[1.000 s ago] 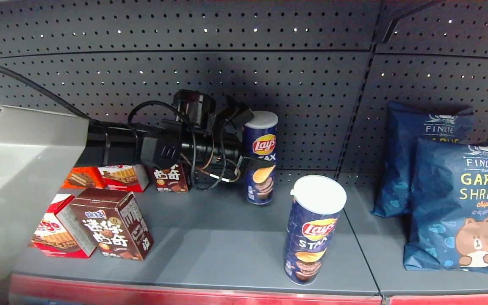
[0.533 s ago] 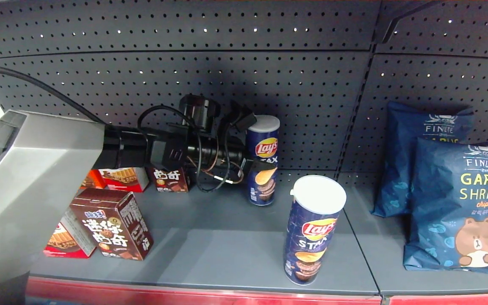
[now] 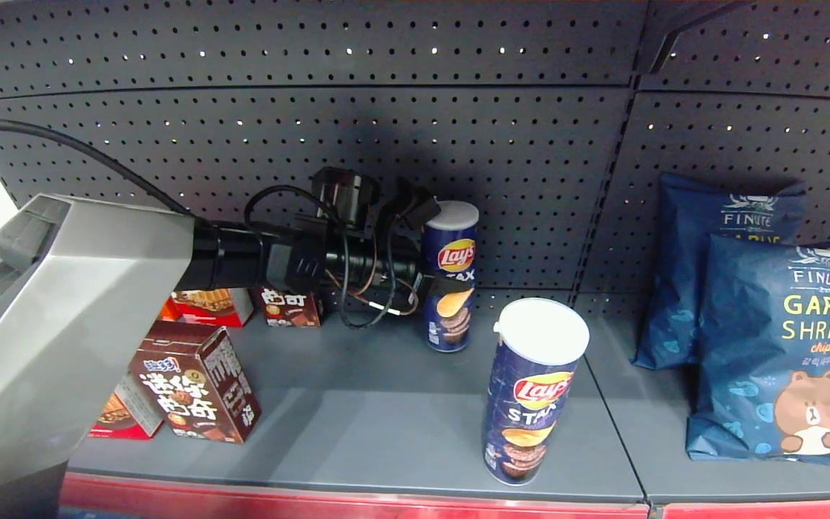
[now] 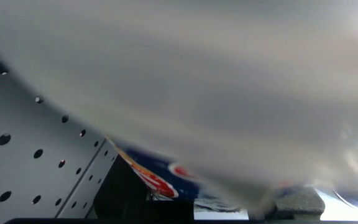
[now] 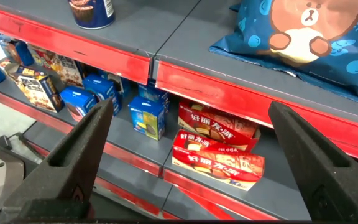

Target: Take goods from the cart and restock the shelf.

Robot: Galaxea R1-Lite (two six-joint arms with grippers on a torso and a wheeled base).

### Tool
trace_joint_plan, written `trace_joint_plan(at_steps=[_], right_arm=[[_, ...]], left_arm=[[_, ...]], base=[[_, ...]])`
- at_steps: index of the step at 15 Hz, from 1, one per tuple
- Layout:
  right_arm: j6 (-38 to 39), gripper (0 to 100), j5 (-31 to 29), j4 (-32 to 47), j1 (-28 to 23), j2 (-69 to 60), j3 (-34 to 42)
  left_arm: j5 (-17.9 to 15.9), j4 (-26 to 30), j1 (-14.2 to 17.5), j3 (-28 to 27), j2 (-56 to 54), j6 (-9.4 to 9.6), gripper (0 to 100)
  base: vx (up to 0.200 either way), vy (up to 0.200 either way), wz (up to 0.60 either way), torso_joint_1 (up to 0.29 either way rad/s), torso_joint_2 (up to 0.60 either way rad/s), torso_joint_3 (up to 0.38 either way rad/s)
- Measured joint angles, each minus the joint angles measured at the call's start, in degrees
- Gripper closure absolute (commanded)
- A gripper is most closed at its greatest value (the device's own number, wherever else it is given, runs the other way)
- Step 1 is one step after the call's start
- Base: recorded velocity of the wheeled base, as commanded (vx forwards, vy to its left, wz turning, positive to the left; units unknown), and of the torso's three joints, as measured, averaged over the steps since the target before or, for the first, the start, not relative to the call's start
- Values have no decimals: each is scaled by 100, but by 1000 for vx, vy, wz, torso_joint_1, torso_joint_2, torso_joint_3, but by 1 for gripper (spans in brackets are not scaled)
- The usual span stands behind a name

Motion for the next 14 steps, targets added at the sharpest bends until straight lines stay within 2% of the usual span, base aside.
trace_joint_plan(at_steps=[10, 11, 14], right_arm=[[-10, 0, 0, -2, 0, 0, 0], [-7, 0, 0, -2, 0, 0, 0], [-10, 0, 2, -2, 0, 0, 0]], left_arm=[[0, -2, 0, -27, 121, 11, 100], [0, -2, 0, -27, 127, 11, 0], [-2, -27, 5, -41, 155, 11, 0]], base=[[0, 0, 0, 0, 0, 0], [0, 0, 0, 0, 0, 0], [0, 0, 0, 0, 0, 0]])
